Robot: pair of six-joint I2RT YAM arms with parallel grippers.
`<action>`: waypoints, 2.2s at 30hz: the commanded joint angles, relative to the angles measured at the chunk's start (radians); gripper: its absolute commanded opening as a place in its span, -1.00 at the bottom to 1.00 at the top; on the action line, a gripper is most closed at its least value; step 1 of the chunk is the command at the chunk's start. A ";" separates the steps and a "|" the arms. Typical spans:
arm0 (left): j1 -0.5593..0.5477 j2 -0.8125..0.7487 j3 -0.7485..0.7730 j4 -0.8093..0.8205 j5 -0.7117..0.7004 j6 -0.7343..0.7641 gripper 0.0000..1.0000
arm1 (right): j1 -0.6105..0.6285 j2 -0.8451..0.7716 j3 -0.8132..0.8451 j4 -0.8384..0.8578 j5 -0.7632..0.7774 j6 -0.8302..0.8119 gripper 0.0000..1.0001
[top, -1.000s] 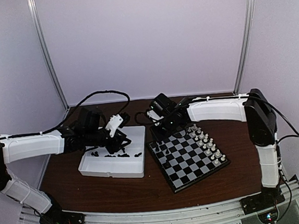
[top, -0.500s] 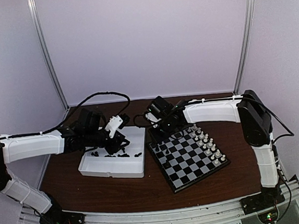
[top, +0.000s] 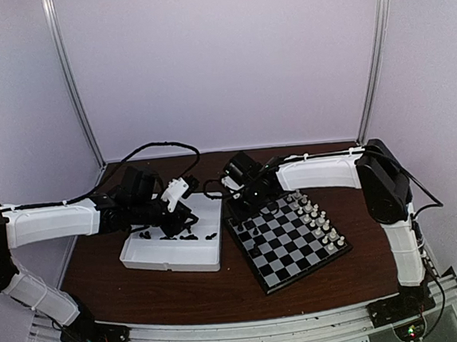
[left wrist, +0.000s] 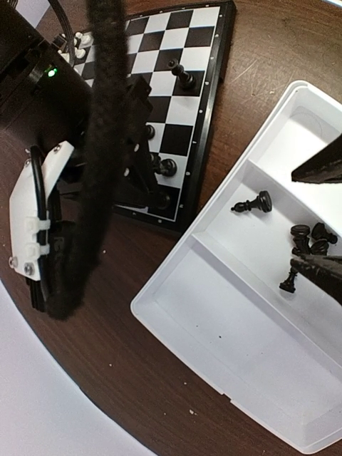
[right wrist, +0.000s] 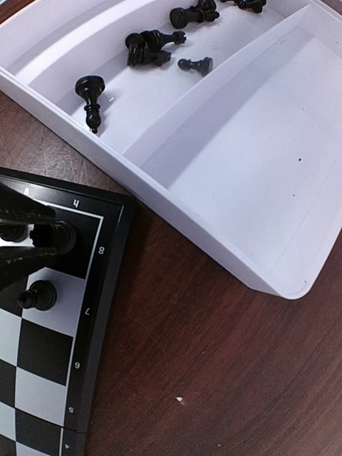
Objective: Set up the chess pieces on the board
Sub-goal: Place the chess piece on the chessboard, then pick up the chess piece from the storage box.
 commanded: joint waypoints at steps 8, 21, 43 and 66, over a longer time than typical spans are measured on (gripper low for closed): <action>0.001 0.022 0.019 0.013 -0.005 0.010 -0.30 | 0.002 0.032 0.033 0.007 0.025 -0.013 -0.61; 0.001 0.032 0.032 -0.002 -0.036 0.005 -0.30 | 0.002 -0.015 0.065 -0.019 0.035 -0.033 -0.30; 0.001 0.271 0.319 -0.387 -0.386 -0.417 -0.26 | 0.004 -0.369 -0.135 0.013 0.056 0.000 -0.30; -0.011 0.382 0.394 -0.468 -0.470 -1.009 -0.23 | 0.002 -0.472 -0.284 0.076 0.049 0.027 -0.33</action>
